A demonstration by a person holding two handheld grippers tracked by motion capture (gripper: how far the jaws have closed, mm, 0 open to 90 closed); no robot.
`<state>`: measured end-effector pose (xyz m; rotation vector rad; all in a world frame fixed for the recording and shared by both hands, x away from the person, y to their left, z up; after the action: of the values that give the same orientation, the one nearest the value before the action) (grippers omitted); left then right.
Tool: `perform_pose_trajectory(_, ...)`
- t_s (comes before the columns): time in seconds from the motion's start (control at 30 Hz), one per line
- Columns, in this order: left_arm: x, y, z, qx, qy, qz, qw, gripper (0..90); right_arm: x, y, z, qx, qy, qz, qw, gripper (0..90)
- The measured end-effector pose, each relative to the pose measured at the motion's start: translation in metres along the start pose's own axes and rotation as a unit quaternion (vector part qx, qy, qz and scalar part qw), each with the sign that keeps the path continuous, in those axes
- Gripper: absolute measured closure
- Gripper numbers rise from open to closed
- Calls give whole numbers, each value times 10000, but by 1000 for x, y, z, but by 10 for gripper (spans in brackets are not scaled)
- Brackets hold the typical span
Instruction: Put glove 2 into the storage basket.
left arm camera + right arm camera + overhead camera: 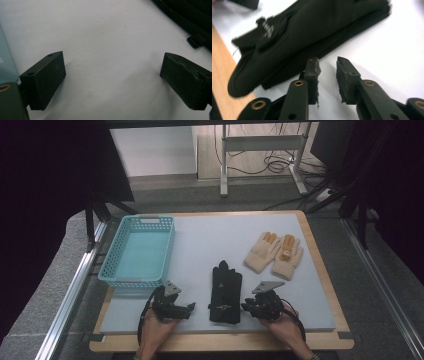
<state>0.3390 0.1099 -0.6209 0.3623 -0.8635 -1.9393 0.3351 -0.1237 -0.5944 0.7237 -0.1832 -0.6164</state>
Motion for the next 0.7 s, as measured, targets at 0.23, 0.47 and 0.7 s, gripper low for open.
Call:
perform_pose_trajectory(0.23,-11,-4,5,-19,156,111,9998,35,-15,6,-11,181,208,250,9993,745)
perform_pose_trajectory(0.47,-26,-10,10,-40,222,201,9995,14,-29,22,-29,268,286,392,9985,725)
perform_pose_trajectory(0.7,-29,-11,11,-48,195,186,9996,14,-38,45,-54,393,150,661,9969,691)
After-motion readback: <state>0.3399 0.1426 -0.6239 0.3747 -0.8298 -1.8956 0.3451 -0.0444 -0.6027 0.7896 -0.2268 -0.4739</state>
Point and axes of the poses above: each handheld gripper's, and its own axes: z roughly backward along the jaws, y roughly out of its top, x roughly to its right, the point moved 10 cm from there along -z, roughly forward along the jaws, and after that the axes turned 4 degrees about z, right-handed, at the moved point
